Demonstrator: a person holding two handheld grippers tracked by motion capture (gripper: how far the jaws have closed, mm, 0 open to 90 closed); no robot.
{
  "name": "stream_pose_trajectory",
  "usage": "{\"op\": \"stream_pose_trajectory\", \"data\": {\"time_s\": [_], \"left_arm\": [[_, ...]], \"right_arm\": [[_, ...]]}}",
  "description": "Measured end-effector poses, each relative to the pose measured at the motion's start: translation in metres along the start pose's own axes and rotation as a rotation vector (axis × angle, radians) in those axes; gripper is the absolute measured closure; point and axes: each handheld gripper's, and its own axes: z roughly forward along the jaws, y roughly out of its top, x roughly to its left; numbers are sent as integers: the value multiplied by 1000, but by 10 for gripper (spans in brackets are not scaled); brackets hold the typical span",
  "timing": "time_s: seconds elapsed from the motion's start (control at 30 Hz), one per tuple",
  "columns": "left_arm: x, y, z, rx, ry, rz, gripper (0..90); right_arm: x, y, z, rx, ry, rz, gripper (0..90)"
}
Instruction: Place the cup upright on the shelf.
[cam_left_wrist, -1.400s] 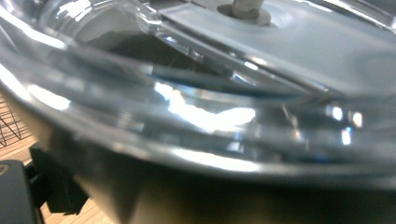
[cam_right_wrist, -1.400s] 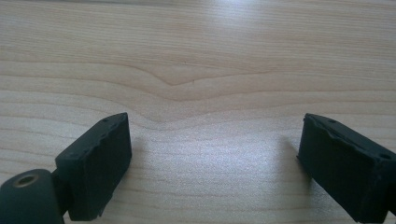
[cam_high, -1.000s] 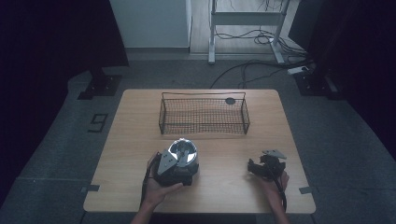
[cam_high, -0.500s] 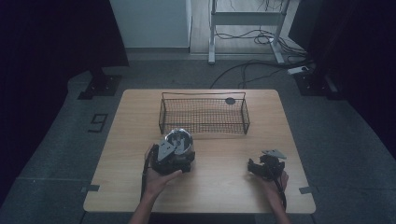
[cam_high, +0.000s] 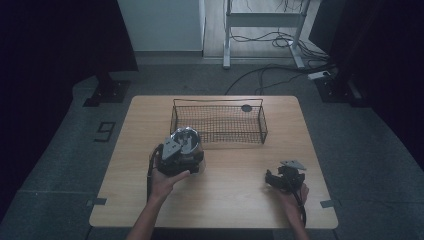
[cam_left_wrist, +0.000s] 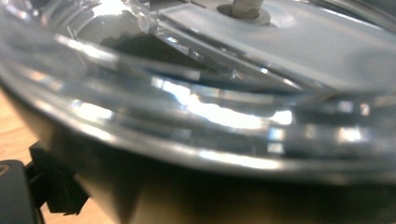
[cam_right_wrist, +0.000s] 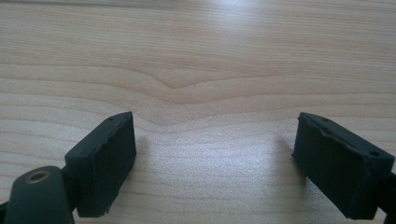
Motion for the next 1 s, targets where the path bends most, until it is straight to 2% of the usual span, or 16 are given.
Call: {"op": "stream_pose_trajectory", "data": {"time_s": [0.17,1.0], "left_arm": [[7,12,0,-2,-2,-7,41],[27,38,10,16,39,-32,41]], "right_arm": [[0,0,0,-2,-3,0,133],[0,0,0,-1,-4,0,134]]}}
